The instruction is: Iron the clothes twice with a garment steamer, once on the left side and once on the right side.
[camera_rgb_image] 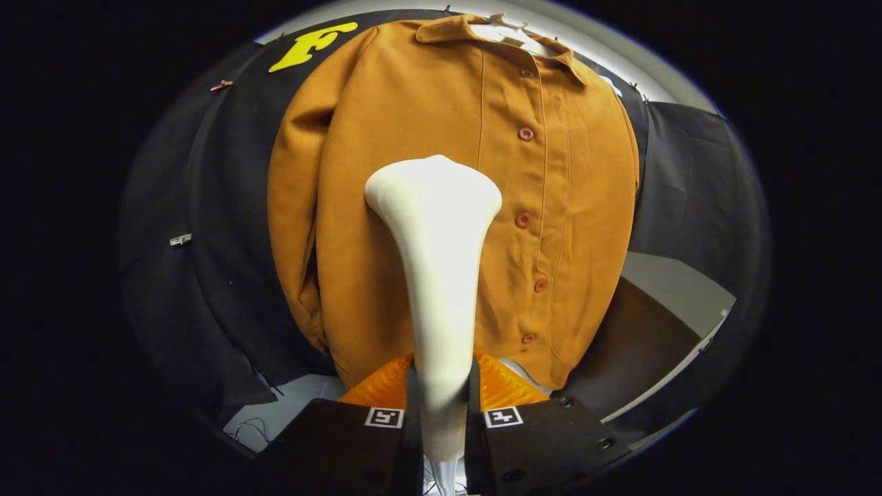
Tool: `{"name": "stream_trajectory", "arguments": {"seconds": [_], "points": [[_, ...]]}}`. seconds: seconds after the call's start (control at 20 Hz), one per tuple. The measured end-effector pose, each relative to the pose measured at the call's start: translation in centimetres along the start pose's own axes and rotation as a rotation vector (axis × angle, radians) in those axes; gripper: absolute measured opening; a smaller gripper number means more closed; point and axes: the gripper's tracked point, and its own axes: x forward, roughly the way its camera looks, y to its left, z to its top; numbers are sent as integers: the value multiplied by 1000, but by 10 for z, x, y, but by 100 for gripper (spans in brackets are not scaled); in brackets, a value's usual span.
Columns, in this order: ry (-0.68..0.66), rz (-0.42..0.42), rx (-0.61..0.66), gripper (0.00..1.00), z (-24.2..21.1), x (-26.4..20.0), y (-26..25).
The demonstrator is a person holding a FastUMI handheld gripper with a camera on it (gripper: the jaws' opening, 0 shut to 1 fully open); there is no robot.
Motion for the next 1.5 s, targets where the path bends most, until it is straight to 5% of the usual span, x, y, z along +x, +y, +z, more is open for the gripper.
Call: {"name": "stream_trajectory", "arguments": {"seconds": [0.85,1.5], "points": [[203,21,-1,27,-98,-20,-38],[-16,20,58,27,18,-127,-102]]}}
